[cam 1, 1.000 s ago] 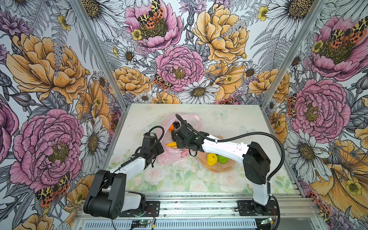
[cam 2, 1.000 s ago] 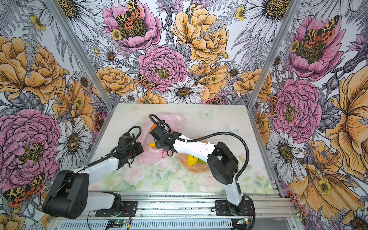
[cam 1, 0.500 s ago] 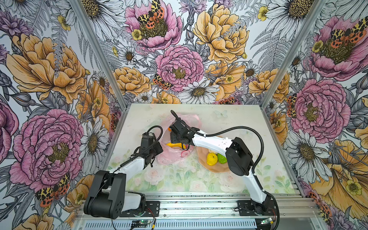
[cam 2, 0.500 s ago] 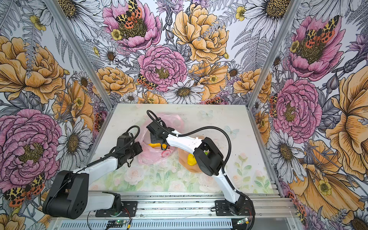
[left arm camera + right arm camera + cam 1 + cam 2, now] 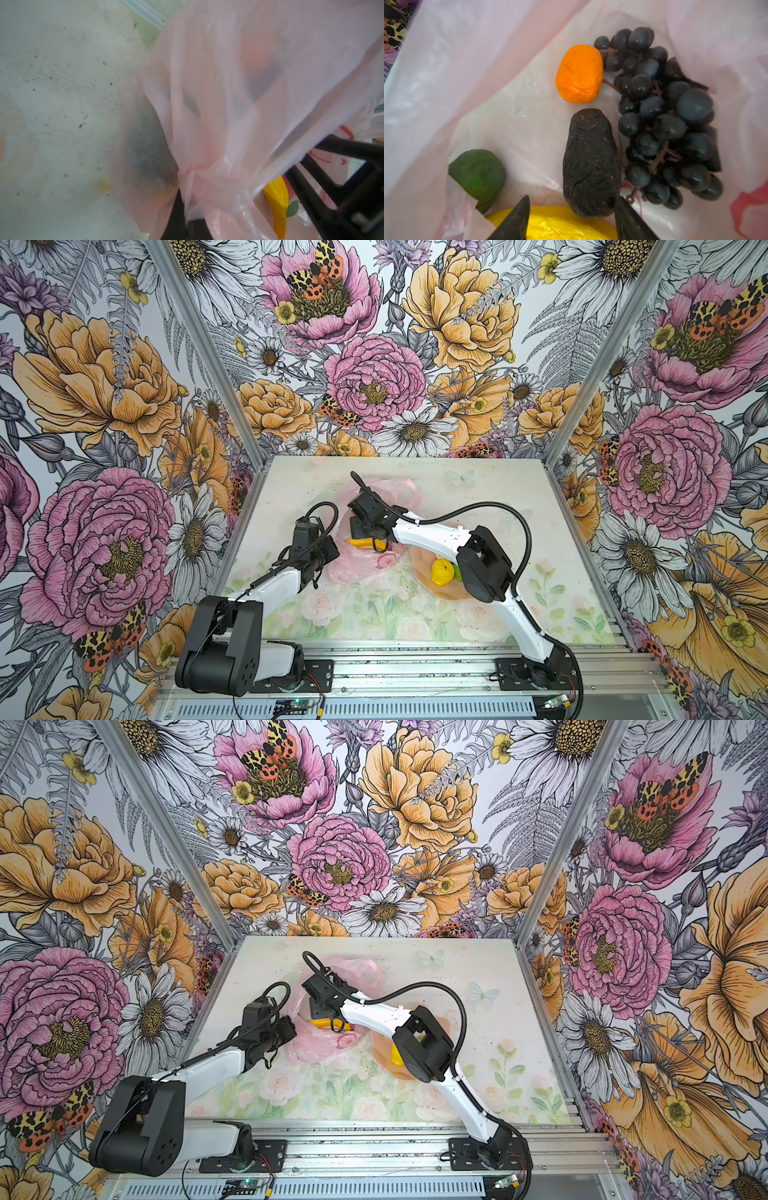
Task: Take the fake fruits out of the plastic bag
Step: 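Reach into the bag and grasp the dark avocado with the right gripper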
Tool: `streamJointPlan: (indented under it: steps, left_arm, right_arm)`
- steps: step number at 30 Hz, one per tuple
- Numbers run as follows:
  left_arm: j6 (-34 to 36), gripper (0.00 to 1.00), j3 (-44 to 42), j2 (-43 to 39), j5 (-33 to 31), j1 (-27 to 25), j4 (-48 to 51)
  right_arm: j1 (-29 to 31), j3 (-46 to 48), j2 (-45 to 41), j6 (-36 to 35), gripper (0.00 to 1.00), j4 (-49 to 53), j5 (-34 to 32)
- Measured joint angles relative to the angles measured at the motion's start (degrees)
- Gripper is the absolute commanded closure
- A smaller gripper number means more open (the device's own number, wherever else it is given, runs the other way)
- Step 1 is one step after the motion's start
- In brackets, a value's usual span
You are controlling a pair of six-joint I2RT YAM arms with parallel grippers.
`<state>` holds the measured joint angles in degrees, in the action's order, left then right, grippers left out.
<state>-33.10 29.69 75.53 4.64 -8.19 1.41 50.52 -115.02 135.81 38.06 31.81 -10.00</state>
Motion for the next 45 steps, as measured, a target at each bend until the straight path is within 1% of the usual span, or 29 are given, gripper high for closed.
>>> streamJointPlan:
  steps: [4, 13, 27, 32, 37, 42, 45]
  left_arm:
    - [0.00, 1.00, 0.00, 0.00, 0.24, 0.13, 0.00]
    - [-0.15, 1.00, 0.00, 0.02, 0.61, 0.24, -0.02]
    - [-0.13, 1.00, 0.00, 0.85, 0.83, 0.55, -0.39]
    - [-0.13, 1.00, 0.00, 0.50, 0.87, 0.61, -0.37]
    - [-0.15, 1.00, 0.00, 0.46, 1.03, 0.61, -0.37]
    - [-0.13, 1.00, 0.00, 0.44, 1.05, 0.61, -0.37]
    - [-0.13, 1.00, 0.00, 0.46, 1.05, 0.61, -0.35]
  right_arm:
    - [-0.26, -0.90, 1.29, -0.15, 0.32, 0.04, -0.24]
    - [-0.52, -4.33, 4.13, -0.63, 0.32, 0.50, -1.16]
    - [-1.49, -15.34, 10.97, -1.66, 0.36, 2.58, -3.23]
    - [-1.55, -15.69, 11.06, -1.68, 0.36, 3.45, -3.23]
    - [-1.53, -15.87, 11.06, -2.12, 0.30, 3.96, -2.97]
    - [-1.53, -16.06, 11.37, -2.56, 0.31, 4.22, -2.16]
    - [-1.53, -16.06, 11.50, -2.91, 0.35, 4.44, -1.90]
